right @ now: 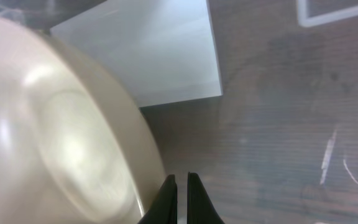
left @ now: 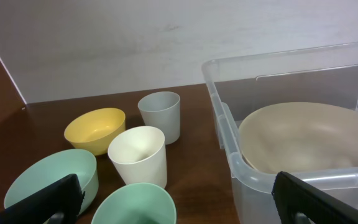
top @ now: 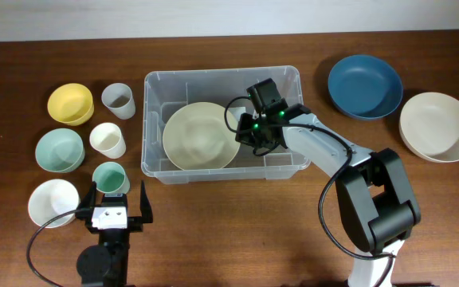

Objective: Pack container
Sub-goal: 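Open the right gripper and release the bowl in the container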

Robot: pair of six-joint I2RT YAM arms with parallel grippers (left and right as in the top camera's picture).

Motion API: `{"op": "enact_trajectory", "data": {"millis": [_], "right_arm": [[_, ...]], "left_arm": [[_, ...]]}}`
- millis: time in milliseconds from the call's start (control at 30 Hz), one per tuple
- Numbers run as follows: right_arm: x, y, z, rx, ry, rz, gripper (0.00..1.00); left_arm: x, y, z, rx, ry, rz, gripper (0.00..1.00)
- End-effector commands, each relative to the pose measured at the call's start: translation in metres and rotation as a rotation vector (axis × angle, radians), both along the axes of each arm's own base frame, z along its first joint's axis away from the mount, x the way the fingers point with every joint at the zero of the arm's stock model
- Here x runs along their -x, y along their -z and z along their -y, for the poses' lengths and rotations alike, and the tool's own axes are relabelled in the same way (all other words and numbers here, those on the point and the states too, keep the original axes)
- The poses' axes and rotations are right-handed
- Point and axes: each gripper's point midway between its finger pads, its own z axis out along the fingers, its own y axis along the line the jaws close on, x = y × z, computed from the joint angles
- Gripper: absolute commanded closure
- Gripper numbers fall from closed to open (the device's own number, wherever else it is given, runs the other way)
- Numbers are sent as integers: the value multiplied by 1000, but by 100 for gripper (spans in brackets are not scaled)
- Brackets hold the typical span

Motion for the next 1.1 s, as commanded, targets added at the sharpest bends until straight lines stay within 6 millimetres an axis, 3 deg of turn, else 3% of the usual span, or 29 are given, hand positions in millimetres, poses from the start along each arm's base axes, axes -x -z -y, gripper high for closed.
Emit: {"op": "enact_trajectory", "data": {"millis": [0,400,633,700,800,967,1067], "right_arm": [[-2,-7,-11,-34,-52,23,96],[-3,-9,-10,-37,-54,26,96],[-4,-22,-11,-49,-58,53,96],[-6,-26,-10,-46,-56,65,90],[-8,-38,-7,-46,-62,90,70],[-14,-71,12,29,-19,107,66],[-20,-104,21,84,-17,146,52]], "left_arm": [[0,2,-2,-17,-7,-1,1],[0,2,-2,-17,-6,-1,0],[0,1,-2,-17,-6,-1,1],[0,2,-2,-17,-7,-1,1],[0,1,-2,-17,-6,-1,1],[0,2,-2,-17,-6,-1,1],[0,2,-2,-17,-6,-1,1]]}}
